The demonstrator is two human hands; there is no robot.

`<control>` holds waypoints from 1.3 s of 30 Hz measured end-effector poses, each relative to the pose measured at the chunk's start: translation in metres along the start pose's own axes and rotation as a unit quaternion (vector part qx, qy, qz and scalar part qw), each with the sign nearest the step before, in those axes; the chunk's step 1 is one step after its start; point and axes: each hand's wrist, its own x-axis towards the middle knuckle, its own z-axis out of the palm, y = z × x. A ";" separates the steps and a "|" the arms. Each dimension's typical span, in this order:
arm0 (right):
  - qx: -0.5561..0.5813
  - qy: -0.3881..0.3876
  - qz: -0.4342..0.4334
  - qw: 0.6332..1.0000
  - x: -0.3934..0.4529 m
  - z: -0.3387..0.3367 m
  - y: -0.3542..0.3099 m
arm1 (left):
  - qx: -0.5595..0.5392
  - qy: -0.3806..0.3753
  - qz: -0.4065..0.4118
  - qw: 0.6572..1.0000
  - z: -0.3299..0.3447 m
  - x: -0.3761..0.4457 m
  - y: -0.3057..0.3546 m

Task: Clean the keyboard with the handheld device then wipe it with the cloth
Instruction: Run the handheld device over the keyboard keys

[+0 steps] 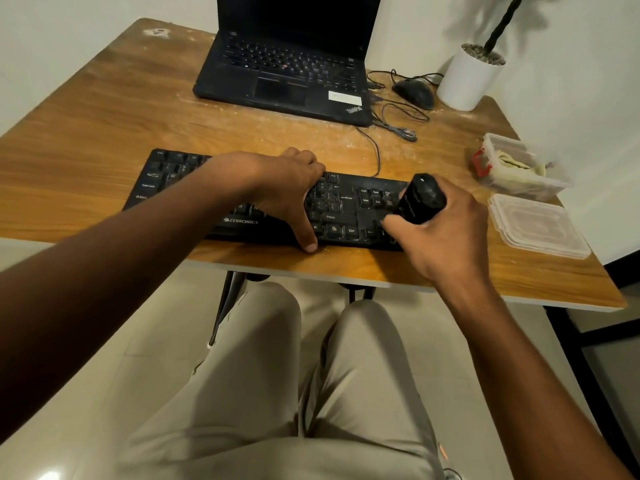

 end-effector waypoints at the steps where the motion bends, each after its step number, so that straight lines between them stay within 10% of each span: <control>1: -0.007 -0.017 0.005 1.000 -0.004 -0.006 0.000 | 0.001 -0.001 0.002 1.000 0.000 0.000 0.000; 39: -0.001 0.002 -0.021 1.000 0.062 0.026 -0.032 | -0.002 0.001 0.010 1.000 -0.003 -0.003 0.001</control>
